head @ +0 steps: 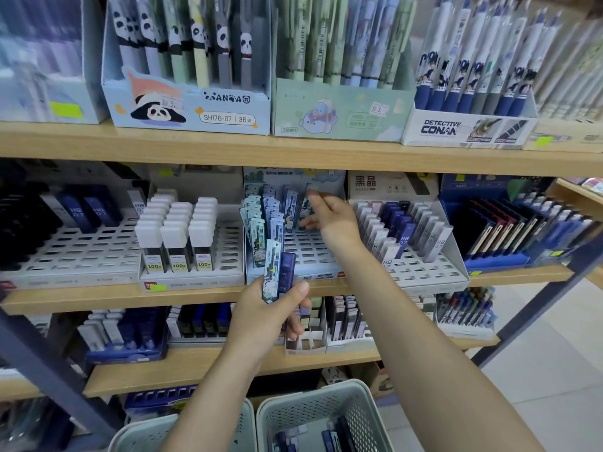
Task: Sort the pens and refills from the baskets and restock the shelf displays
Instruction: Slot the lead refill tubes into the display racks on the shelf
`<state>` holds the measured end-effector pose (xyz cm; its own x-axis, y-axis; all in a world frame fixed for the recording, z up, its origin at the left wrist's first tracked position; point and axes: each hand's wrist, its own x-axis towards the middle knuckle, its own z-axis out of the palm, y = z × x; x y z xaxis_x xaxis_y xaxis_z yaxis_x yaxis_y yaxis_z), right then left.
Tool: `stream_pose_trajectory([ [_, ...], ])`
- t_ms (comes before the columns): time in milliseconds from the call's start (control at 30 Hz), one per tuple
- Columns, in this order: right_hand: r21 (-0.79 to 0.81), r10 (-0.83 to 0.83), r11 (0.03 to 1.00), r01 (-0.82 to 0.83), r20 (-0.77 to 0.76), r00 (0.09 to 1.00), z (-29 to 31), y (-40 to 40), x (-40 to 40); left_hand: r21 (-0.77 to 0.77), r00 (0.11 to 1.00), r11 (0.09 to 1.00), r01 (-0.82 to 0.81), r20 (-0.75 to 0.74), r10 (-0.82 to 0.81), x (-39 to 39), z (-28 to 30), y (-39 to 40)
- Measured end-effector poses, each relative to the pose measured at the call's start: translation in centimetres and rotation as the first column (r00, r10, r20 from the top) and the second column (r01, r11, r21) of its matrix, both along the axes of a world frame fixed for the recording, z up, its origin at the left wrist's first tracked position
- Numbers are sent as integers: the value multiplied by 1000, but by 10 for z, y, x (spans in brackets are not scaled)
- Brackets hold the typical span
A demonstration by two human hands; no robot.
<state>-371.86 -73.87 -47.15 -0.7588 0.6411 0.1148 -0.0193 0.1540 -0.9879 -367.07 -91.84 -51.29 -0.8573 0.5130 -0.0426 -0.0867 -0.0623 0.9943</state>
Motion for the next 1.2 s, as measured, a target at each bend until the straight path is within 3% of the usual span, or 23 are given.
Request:
stream_pose_trajectory([
  [467, 28, -15, 999, 15, 11, 1000, 11, 1, -8, -9, 1000, 1000, 9, 4, -9, 2, -2, 1],
  [700, 253, -59, 967, 34, 95, 994, -5, 3, -4, 17, 1000, 1000, 5, 14, -5, 0, -1, 1],
  [1033, 368, -55, 928, -54, 279, 959, 0, 5, -10, 16, 1000, 1000, 4, 21, -4, 1, -2, 0],
  [1200, 380, -115, 925, 21, 229, 967, -3, 6, -10, 11, 1000, 1000, 0, 21, 0, 2, -2, 0],
])
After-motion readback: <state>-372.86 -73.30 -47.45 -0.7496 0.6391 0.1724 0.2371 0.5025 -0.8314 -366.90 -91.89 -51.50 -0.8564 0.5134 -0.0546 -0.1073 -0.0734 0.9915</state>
